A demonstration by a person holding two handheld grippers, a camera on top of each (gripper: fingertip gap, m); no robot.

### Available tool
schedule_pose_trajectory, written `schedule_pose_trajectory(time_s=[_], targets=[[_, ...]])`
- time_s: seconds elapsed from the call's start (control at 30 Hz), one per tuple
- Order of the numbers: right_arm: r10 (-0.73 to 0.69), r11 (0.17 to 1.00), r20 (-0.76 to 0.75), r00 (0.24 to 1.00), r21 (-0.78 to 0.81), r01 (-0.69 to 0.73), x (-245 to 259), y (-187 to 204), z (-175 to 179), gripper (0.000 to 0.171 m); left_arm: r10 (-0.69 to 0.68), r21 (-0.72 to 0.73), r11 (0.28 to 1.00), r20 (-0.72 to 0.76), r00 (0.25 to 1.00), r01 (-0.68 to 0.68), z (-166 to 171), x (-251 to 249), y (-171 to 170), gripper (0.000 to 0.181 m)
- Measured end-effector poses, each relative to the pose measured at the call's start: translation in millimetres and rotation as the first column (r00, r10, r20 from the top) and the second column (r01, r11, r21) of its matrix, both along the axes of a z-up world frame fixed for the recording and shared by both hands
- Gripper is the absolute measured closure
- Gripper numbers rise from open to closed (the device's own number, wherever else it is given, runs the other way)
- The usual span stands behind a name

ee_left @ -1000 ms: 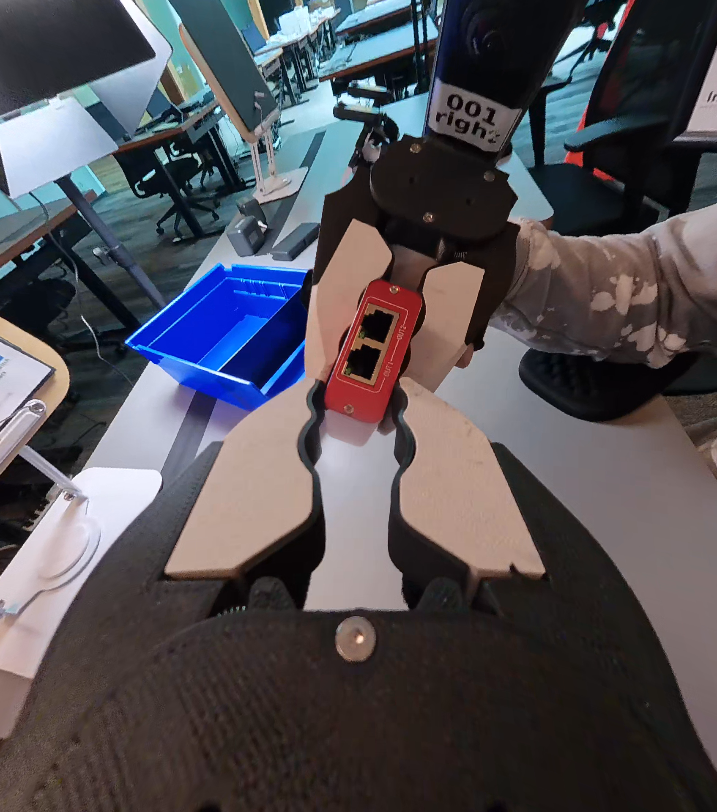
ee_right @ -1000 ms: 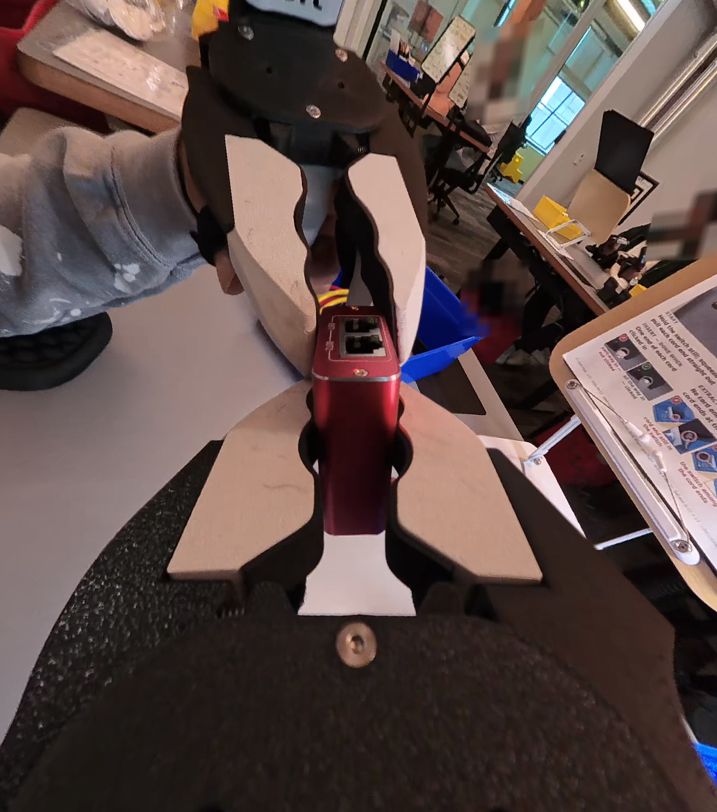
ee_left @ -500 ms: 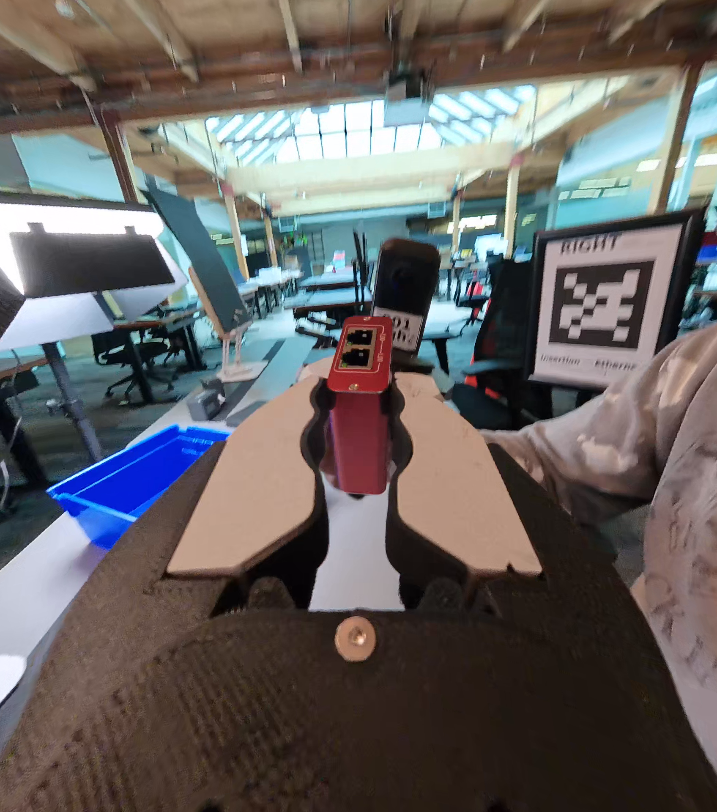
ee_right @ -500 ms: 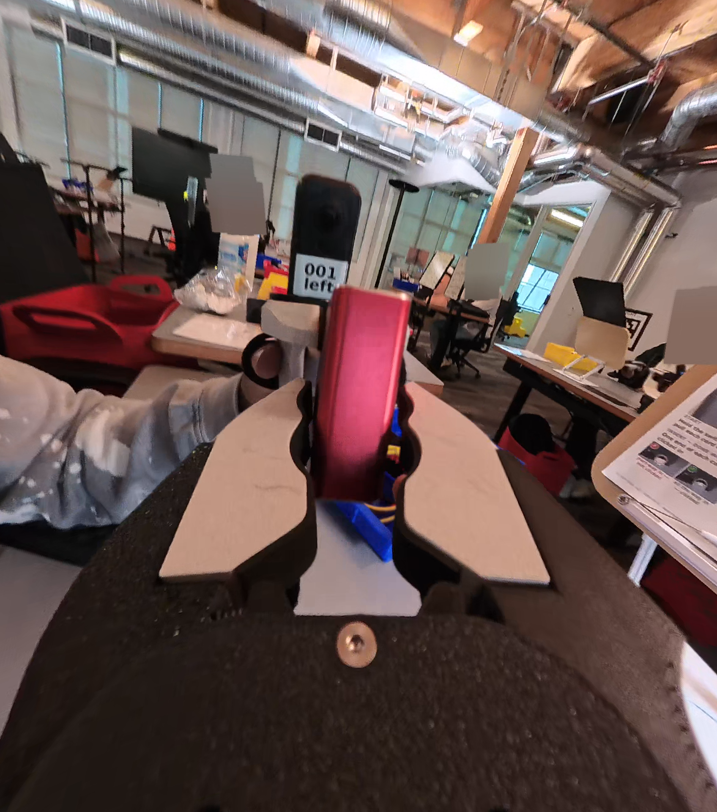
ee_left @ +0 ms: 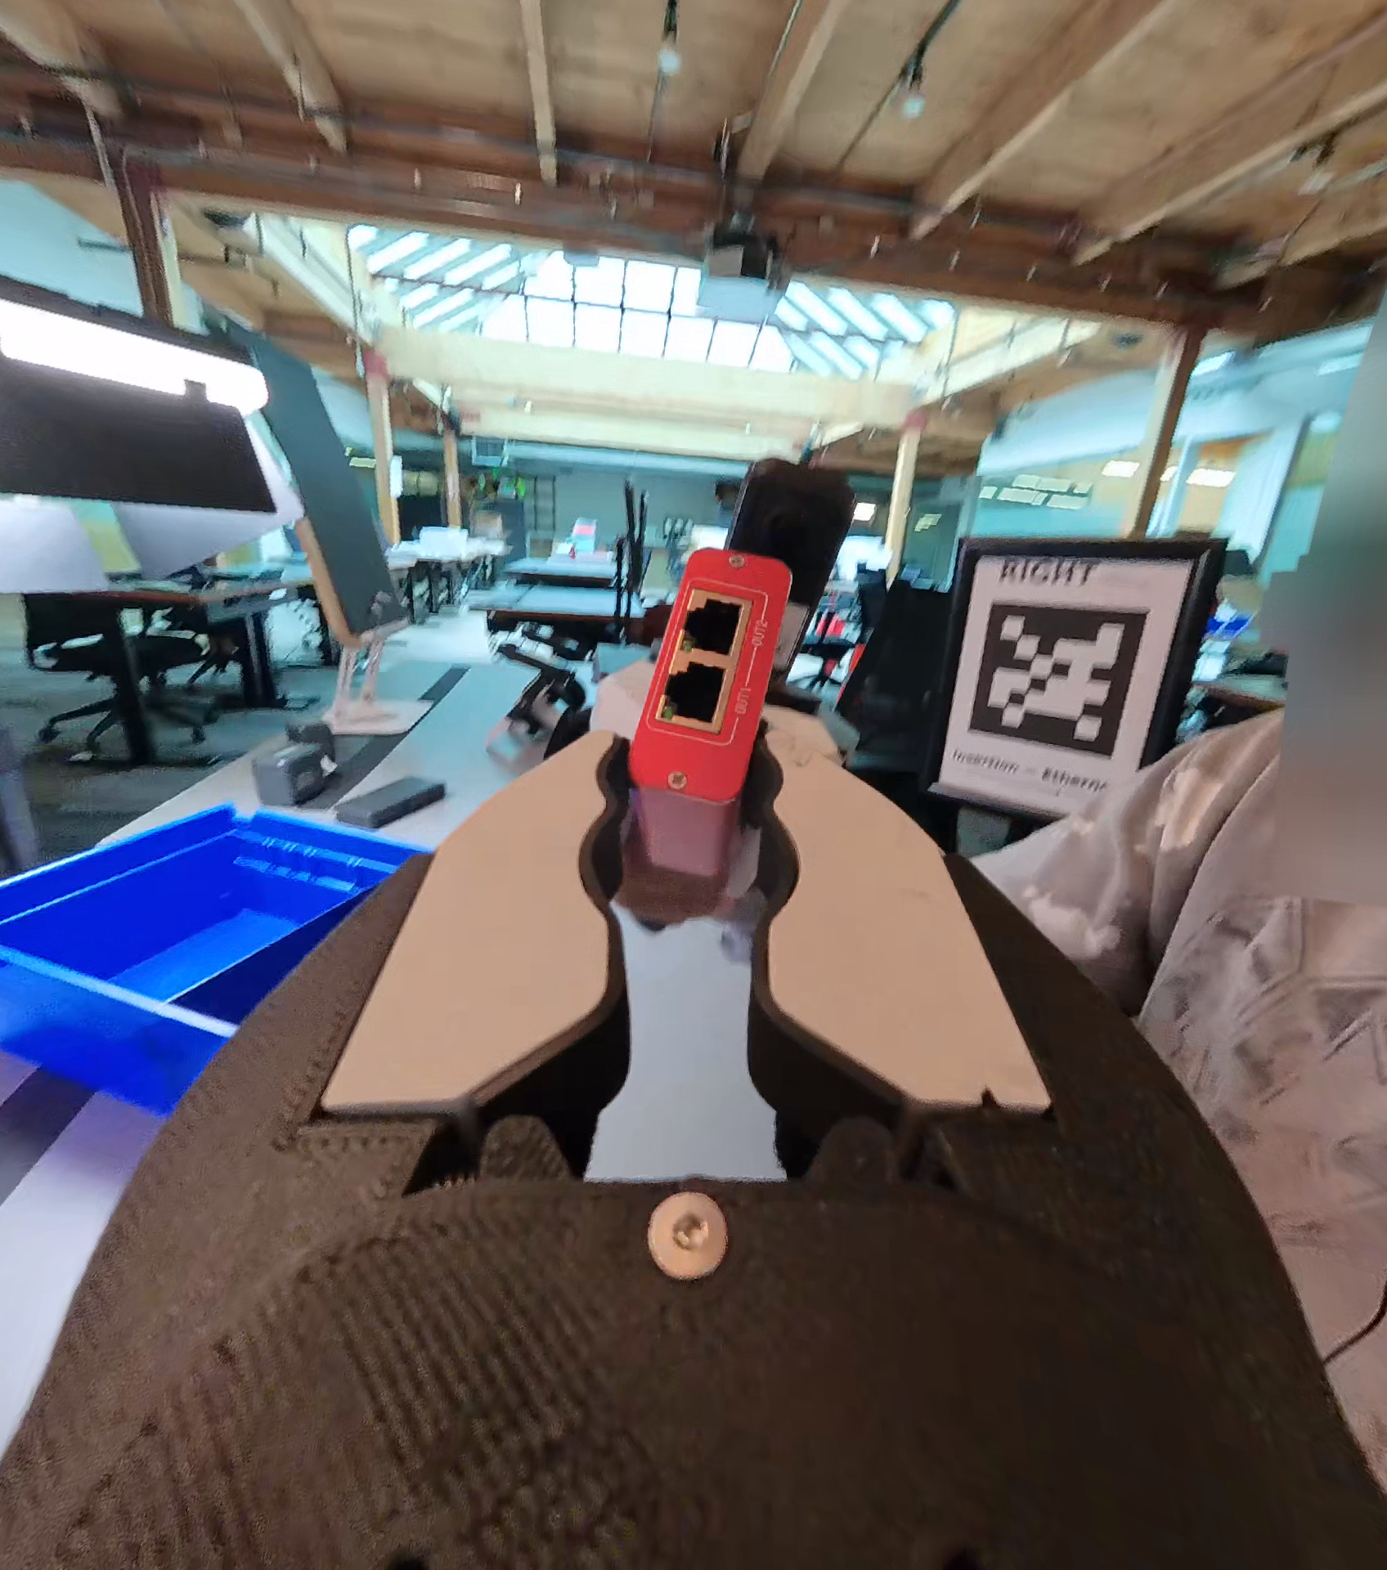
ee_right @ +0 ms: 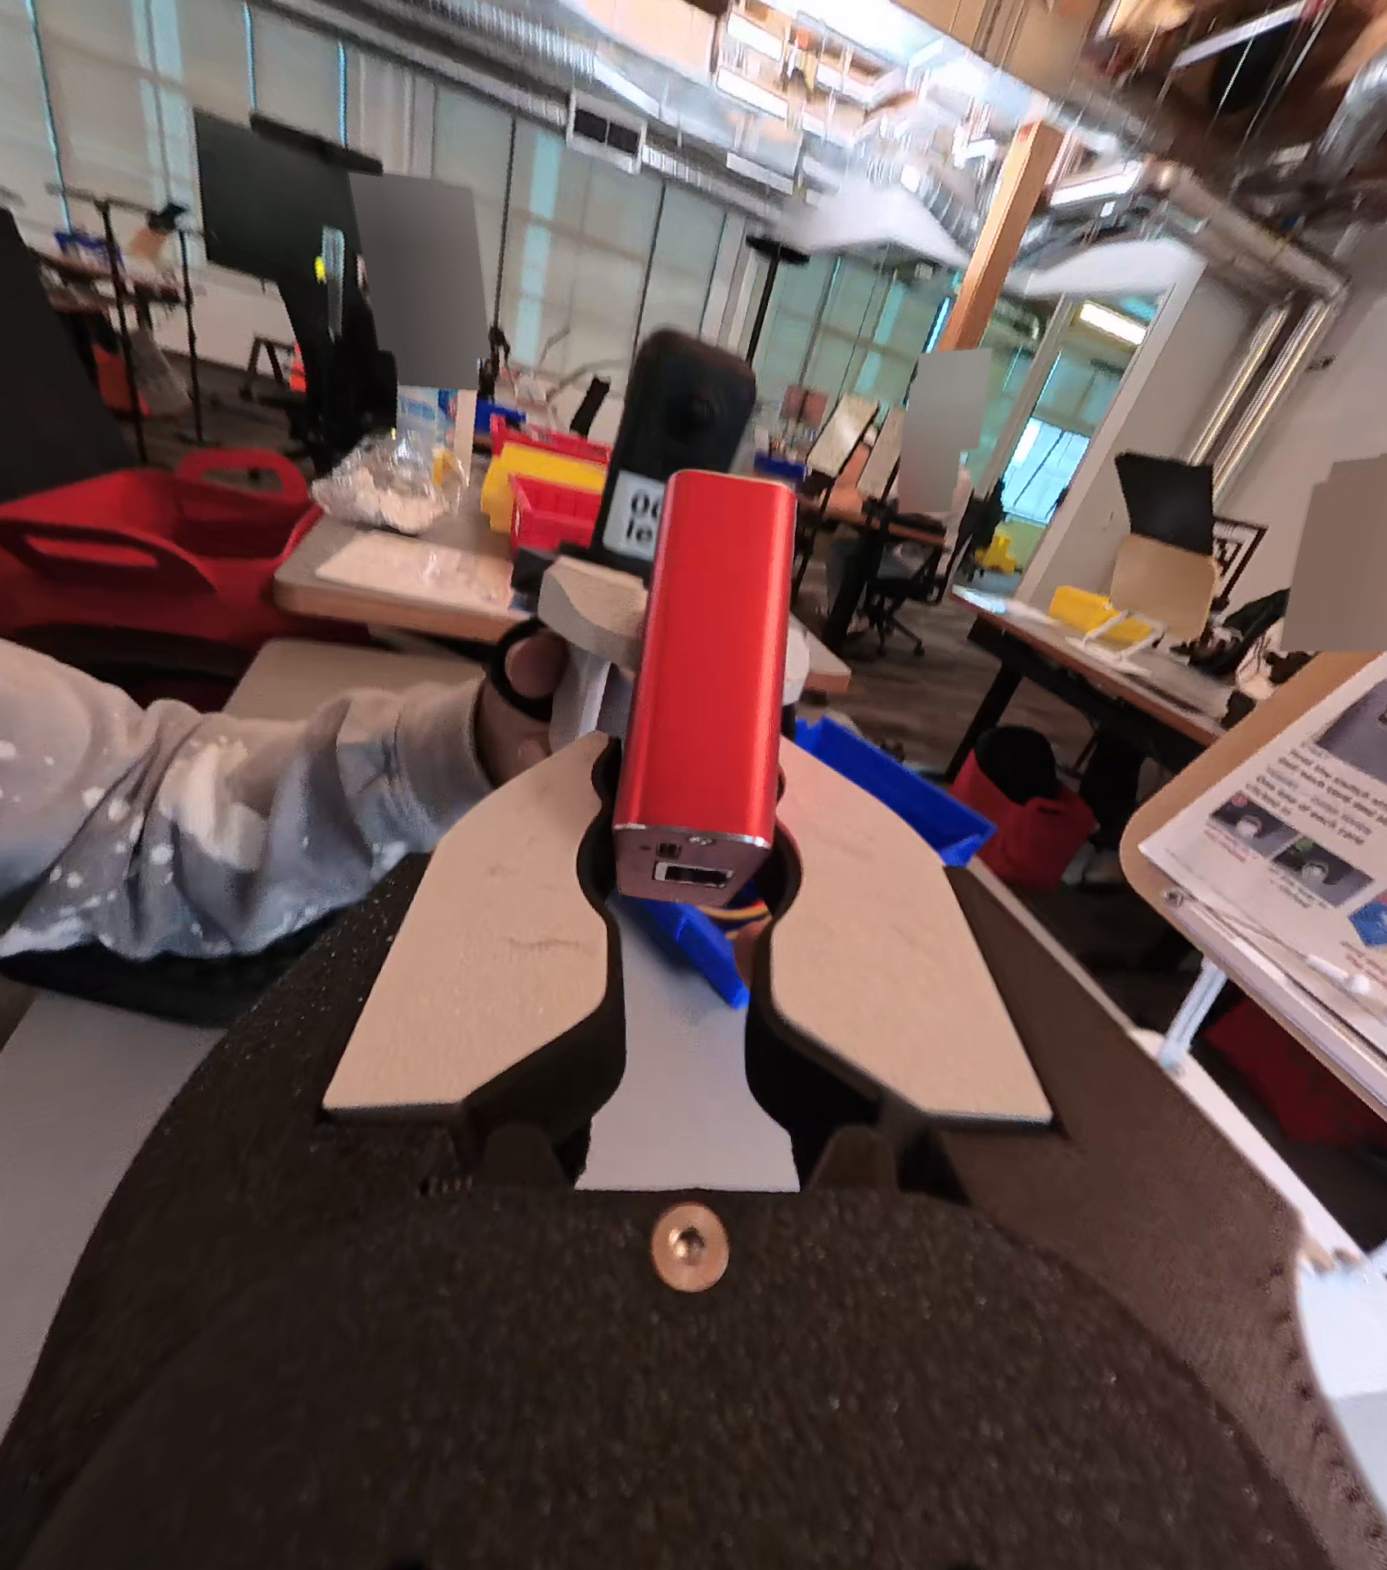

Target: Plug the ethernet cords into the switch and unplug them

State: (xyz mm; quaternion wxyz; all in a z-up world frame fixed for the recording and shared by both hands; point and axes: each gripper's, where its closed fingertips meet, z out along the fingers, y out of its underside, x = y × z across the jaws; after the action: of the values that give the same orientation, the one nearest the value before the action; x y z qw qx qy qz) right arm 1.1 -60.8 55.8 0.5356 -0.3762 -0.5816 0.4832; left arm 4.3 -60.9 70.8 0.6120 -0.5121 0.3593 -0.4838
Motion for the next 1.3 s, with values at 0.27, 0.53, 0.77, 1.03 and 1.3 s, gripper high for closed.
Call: schedule_pose_trajectory(time_s=[0.27, 0.53, 0.77, 1.03, 1.3], targets=[[0.002, 1.000, 0.219, 0.976, -0.008, 0.000, -3, 1, -30, 0.142, 0.103, 0.035, 0.995, -0.274, 0.956, -0.097, -26, 2, 3, 0.147], [0.017, 0.998, 0.122, 0.992, -0.067, -0.009, -4, 3, -16, 0.142, 0.129, 0.084, 0.990, -0.208, 0.970, -0.113, -17, 4, 5, 0.151], [0.021, 0.983, -0.022, 1.000, -0.181, -0.025, -6, 9, 0, 0.133, 0.086, 0.049, 0.995, 0.087, 0.992, -0.090, 6, 0, 9, 0.154], [-0.029, 0.917, -0.225, 0.974, -0.393, -0.063, -13, 19, 13, 0.139, 0.100, 0.025, 0.993, 0.359, 0.928, -0.116, 17, -13, 16, 0.154], [-0.014, 0.917, -0.230, 0.973, -0.392, -0.079, -6, 23, 15, 0.144, 0.075, -0.042, 0.997, 0.323, 0.944, -0.065, 9, -8, 24, 0.154]])
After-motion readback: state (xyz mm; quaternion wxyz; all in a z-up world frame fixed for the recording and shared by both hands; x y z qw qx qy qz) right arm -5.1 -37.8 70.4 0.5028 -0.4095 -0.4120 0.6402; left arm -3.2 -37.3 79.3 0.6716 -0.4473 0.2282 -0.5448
